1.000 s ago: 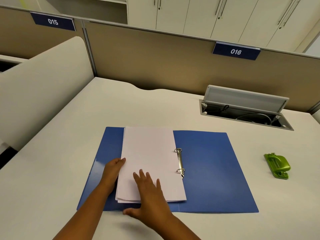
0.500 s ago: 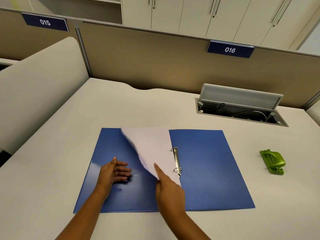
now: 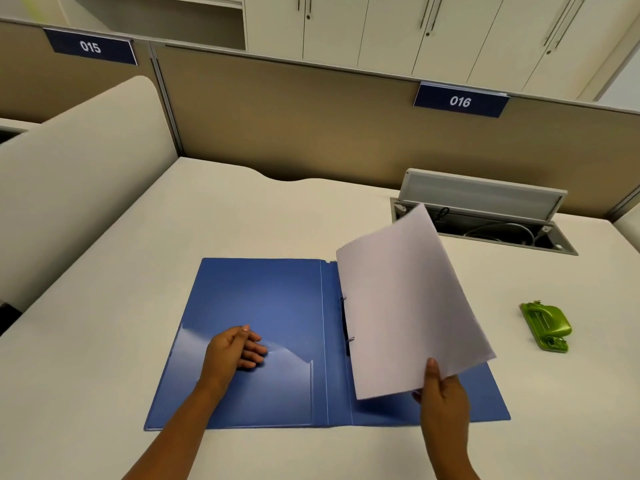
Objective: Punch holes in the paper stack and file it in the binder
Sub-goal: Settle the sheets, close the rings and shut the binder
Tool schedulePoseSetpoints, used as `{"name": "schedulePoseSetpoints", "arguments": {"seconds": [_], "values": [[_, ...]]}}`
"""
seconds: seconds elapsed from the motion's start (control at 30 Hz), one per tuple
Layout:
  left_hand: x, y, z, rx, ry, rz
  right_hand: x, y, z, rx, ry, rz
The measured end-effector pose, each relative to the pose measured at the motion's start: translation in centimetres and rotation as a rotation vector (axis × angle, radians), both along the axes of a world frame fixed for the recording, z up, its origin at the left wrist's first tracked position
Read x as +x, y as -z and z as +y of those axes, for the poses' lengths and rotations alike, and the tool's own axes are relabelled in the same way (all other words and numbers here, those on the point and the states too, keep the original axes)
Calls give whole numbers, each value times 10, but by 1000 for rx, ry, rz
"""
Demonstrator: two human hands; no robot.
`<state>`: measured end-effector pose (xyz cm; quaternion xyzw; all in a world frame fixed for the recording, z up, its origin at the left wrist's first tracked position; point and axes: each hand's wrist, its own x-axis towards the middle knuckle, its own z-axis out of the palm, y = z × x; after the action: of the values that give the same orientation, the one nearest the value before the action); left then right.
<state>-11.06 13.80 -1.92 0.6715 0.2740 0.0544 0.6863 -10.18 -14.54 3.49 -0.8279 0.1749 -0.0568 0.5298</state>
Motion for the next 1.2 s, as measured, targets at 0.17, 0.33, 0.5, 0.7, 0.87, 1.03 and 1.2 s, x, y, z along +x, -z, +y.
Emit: {"name": "schedulePoseSetpoints", "arguments": {"seconds": [0.17, 0.33, 0.5, 0.7, 0.87, 1.03, 1.2], "values": [[1, 1, 0, 10, 12, 2, 5, 12, -18, 88, 34, 65], [1, 0, -1, 26, 9, 6, 7, 23, -21, 188, 93, 126], [0, 0, -2, 32, 8, 5, 9, 22, -22, 157, 140, 77], [0, 3, -1, 41, -10, 4, 1, 39, -19, 257, 238, 146], [1, 3, 0, 39, -4, 15, -3, 59, -28, 300, 257, 208], [1, 3, -1, 51, -14, 12, 4, 48, -48, 206, 266, 95], [1, 4, -1, 56, -17, 12, 26, 15, -71, -158, 421, -215]]}}
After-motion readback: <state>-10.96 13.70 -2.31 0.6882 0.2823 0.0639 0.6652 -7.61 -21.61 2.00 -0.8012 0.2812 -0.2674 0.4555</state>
